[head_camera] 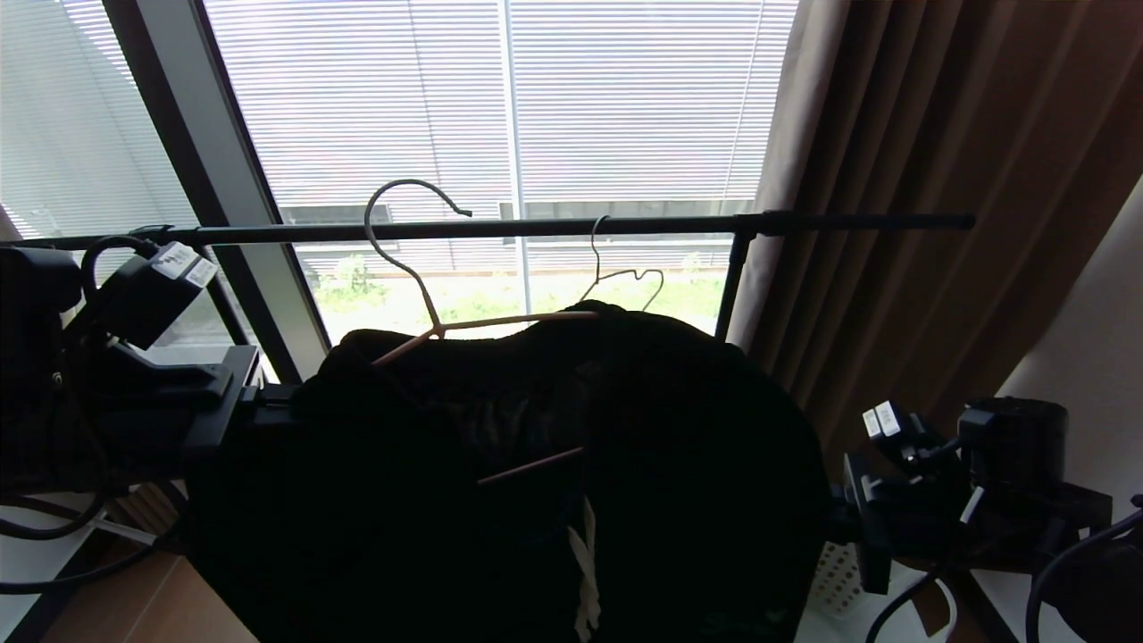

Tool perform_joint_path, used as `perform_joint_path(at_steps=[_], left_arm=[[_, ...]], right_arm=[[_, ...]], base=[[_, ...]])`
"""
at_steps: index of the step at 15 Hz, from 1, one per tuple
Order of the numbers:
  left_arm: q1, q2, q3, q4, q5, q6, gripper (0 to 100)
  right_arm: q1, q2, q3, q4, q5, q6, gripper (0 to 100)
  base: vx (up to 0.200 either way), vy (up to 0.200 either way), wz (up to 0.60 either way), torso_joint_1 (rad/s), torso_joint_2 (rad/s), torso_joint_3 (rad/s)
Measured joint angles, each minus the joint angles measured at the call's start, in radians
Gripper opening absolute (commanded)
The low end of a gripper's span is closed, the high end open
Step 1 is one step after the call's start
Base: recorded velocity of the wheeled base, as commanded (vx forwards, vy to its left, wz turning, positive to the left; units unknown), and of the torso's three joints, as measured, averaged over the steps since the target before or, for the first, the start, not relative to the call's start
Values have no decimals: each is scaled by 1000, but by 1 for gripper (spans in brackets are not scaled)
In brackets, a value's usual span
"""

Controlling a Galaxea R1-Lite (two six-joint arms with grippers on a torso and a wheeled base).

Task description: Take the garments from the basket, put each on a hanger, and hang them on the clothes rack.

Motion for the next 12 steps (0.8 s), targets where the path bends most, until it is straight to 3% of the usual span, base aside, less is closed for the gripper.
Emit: perform_joint_path(at_steps=[2,4,7,9,12], left_arm=[[1,-1,8,0,1,1,0],[16,-7,26,1,3,-2,0],[45,-37,84,3,6,0,0],[54,-57,124,5,11,1,0],[55,-77,162,9,70,2,0]], right_arm=[[14,-21,16,0,-1,-28,100],[22,-57,40,1,-12,-128,100],[45,-147,54,2,-204,-146,100],[84,-191,43,-2,-310,-96,100],[145,-240,0,-4,-426,76,100]], base=[[0,0,0,0,0,0],[0,0,0,0,0,0],[0,0,0,0,0,0],[0,0,0,0,0,0],[0,0,0,0,0,0]])
